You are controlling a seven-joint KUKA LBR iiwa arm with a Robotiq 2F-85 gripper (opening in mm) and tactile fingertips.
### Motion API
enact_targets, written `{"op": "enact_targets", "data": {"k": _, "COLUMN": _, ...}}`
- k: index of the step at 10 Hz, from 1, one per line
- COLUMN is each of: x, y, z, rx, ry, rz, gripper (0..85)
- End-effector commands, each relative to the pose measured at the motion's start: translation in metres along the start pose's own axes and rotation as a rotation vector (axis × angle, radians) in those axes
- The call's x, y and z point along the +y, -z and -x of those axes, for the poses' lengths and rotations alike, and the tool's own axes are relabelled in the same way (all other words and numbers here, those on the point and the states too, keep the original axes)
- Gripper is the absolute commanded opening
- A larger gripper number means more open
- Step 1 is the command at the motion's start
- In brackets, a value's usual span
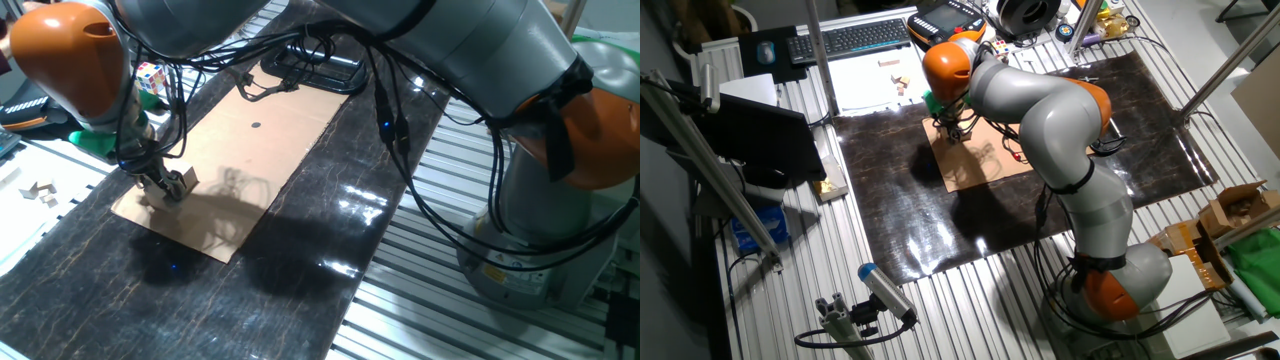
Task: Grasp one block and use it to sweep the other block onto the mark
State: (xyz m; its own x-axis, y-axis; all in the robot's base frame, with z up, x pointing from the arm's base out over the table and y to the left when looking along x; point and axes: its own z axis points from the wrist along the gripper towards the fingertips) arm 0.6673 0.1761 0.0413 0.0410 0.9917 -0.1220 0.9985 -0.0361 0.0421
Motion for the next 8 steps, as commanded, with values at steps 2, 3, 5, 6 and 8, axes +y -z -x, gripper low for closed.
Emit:
{"op": "enact_targets", "data": {"k": 2, "x": 0.0005, "y": 0.0002, "z": 0.0005, "rx": 0.000, "ry": 0.000, "rz": 0.000, "gripper": 0.7}}
{"op": "enact_targets", "data": {"k": 3, "x": 0.0008, "y": 0.0003, "z": 0.0009, "rx": 0.000, "ry": 0.000, "rz": 0.000, "gripper": 0.7}}
{"op": "enact_targets", "data": {"k": 5, "x": 0.0013, "y": -0.0002, "z": 0.0014, "rx": 0.000, "ry": -0.011, "rz": 0.000, "gripper": 0.7}}
{"op": "enact_targets", "data": {"k": 6, "x": 0.0014, "y": -0.0002, "z": 0.0015, "rx": 0.000, "ry": -0.020, "rz": -0.001, "gripper": 0.7}}
{"op": "enact_targets", "data": {"k": 8, "x": 0.0020, "y": -0.0005, "z": 0.0020, "rx": 0.000, "ry": -0.029, "rz": -0.001, "gripper": 0.7}}
